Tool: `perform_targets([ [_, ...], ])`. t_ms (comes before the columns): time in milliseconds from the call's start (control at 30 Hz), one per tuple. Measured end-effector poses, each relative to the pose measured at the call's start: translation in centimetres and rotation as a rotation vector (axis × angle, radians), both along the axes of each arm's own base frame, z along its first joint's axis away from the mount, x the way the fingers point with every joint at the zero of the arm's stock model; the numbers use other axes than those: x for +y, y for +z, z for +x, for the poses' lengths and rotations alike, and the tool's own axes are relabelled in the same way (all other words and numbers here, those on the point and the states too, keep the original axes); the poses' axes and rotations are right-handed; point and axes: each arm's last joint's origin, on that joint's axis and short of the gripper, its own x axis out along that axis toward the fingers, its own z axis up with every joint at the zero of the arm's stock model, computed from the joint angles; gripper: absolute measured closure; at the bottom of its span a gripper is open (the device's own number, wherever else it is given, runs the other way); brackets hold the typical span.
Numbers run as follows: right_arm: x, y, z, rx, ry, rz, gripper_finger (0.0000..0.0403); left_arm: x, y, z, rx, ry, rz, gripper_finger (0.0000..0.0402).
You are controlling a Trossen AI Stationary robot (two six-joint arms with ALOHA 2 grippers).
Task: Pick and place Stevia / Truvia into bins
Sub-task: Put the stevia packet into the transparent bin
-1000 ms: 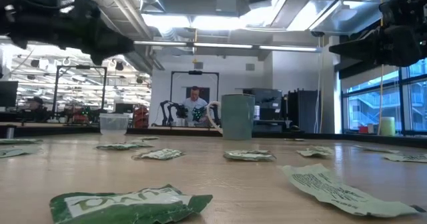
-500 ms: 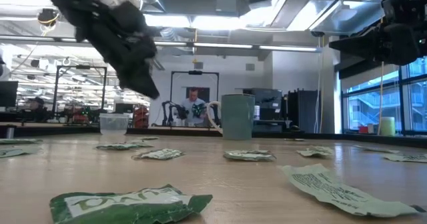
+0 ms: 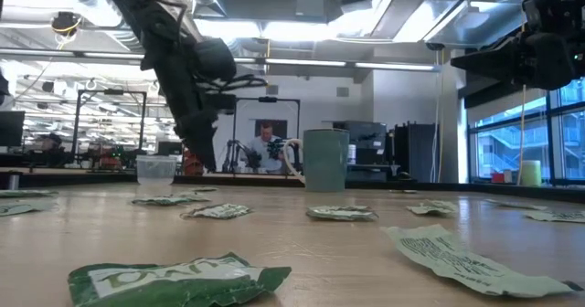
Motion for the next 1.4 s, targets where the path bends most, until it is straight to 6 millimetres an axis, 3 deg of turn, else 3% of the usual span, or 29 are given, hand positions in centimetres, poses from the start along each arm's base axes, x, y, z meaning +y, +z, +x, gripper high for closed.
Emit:
perform_targets([
  [633,0.0,0.0,0.0,-0.001,0.001,0.001,0.0368,0.4,-3.4,0.5,0.122,0.035,-0.049,0.0316],
  [1233,0.0,-0.1,0.0,0.01,0.001,0.004,0.0368,0.3,-3.4,0.4,0.124,0.019,-0.052,0.0397],
  [1400,0.0,-0.1,0.0,0.009,0.0,0.004,0.0368,0.1,-2.1,0.5,0.104,0.008,-0.058,0.0398],
])
